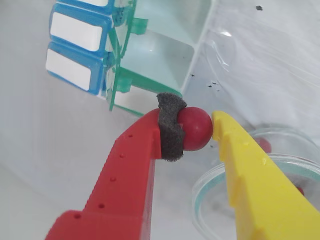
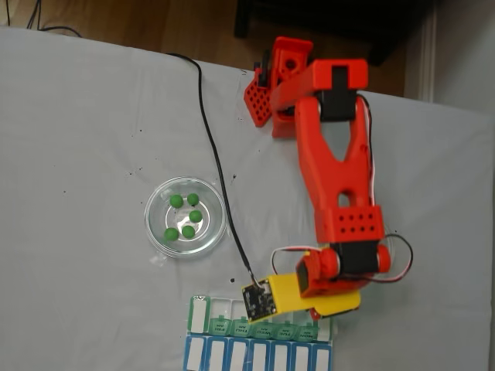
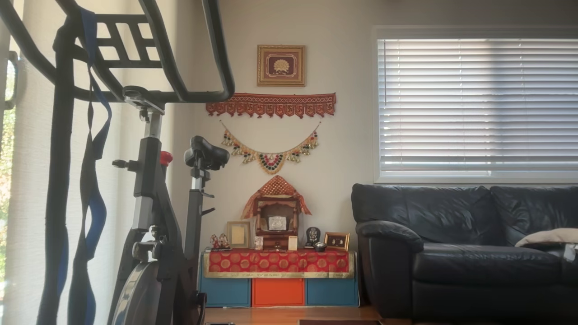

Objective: Sort medicines into box.

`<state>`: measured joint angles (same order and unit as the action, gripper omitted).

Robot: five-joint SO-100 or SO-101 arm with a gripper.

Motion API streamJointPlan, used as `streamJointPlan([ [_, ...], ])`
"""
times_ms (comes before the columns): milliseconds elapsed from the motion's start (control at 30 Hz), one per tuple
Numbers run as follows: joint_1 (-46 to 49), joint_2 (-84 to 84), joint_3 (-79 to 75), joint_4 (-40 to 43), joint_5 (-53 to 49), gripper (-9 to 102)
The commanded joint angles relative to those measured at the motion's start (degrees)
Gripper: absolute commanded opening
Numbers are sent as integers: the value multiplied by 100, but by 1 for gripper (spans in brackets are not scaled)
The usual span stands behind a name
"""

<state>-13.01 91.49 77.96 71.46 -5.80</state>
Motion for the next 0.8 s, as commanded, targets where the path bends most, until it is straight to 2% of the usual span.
streamJointPlan([
  [0, -18, -352, -1134, 167, 44, 1],
  [233, 0, -1433, -2408, 624, 35, 1],
  [767, -18, -1784, -3059, 686, 167, 1],
])
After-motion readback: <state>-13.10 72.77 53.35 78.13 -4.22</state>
